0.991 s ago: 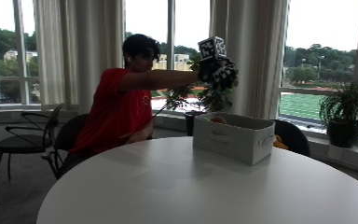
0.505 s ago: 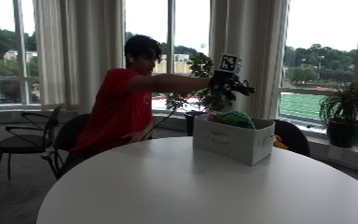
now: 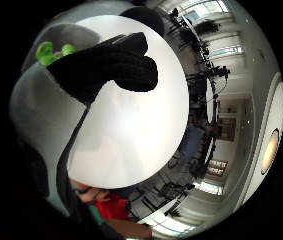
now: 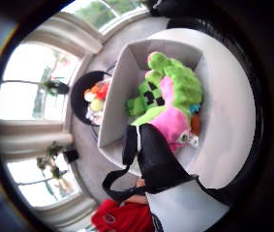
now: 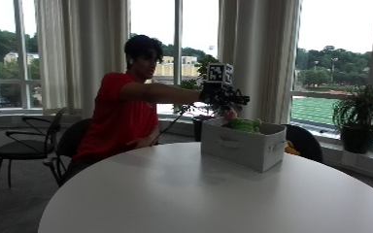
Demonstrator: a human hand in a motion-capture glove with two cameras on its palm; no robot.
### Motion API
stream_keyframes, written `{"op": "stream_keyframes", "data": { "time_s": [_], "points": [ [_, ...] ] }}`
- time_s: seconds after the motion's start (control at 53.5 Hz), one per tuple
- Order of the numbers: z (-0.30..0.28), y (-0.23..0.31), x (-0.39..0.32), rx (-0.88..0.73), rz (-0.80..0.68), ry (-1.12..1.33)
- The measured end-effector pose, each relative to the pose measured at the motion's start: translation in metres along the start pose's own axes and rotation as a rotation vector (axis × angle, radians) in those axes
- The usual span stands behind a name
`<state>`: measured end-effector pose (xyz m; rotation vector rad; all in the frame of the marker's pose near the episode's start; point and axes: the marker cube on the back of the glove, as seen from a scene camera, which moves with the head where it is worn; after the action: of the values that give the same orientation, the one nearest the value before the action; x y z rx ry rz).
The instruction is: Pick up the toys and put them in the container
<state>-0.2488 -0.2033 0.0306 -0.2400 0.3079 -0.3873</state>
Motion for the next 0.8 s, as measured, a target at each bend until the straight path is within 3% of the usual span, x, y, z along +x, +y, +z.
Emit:
{"op": "stream_keyframes", "data": {
  "time_s": [0.056, 0.243, 0.804],
  "points": [
    [0.014, 0.003, 0.023, -0.017, 0.216, 0.037],
    [0.048, 0.052, 0.100, -0.011, 0.365, -0.051],
    [0.121, 0.139, 0.199, -0.018, 0.465, 0.032]
  ]
}}
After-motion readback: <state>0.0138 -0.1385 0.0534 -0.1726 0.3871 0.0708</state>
